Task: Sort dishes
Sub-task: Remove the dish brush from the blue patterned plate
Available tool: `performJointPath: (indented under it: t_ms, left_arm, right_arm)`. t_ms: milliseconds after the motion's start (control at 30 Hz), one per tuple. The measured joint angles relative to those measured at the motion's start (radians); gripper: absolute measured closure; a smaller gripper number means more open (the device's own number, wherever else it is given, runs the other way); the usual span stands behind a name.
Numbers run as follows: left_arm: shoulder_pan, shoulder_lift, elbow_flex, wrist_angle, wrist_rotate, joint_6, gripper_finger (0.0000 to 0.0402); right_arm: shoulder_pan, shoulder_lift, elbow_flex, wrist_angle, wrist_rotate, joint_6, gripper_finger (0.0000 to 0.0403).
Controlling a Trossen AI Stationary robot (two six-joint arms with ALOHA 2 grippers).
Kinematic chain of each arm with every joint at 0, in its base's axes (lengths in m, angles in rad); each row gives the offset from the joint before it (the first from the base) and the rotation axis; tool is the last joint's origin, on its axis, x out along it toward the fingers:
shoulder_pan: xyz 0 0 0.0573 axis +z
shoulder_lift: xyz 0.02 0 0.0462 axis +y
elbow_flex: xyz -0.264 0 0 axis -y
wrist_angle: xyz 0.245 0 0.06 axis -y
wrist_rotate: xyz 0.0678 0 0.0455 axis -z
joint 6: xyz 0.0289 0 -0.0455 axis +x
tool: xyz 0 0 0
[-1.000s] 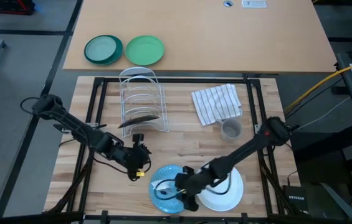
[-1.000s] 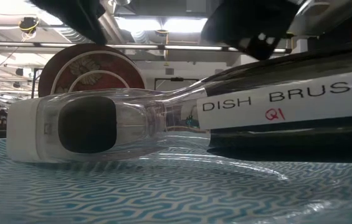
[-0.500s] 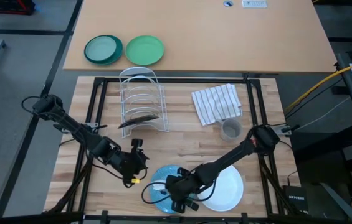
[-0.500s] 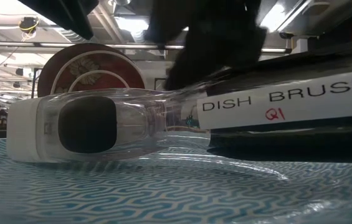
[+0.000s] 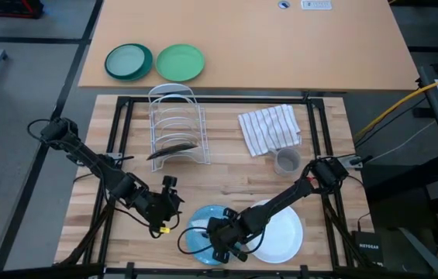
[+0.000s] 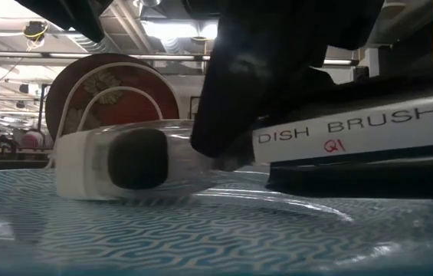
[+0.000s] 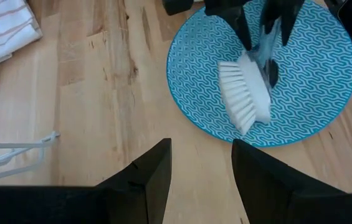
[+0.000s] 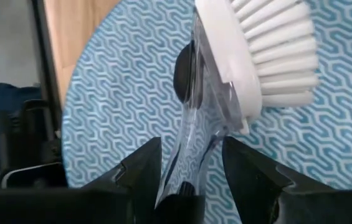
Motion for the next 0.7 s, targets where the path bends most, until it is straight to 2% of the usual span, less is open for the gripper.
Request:
performJointPath:
  t_ms: [200, 400, 700]
  left_arm:
    - [-0.004, 0.0, 0.0, 0.0, 0.0, 0.008, 0.0247]
    - [-0.004, 0.0, 0.0, 0.0, 0.0, 0.02, 0.0247]
    - [-0.004, 0.0, 0.0, 0.001, 0.0, 0.02, 0.0247]
  right_arm:
    - [-0.005, 0.0, 0.0, -0.046, 0.037, -0.005, 0.0245]
    - [-0.018, 0.0, 0.0, -0.032, 0.047, -0.043, 0.031]
    - [-0.033, -0.013, -0.002, -0.021, 0.09, -0.094, 0.0313]
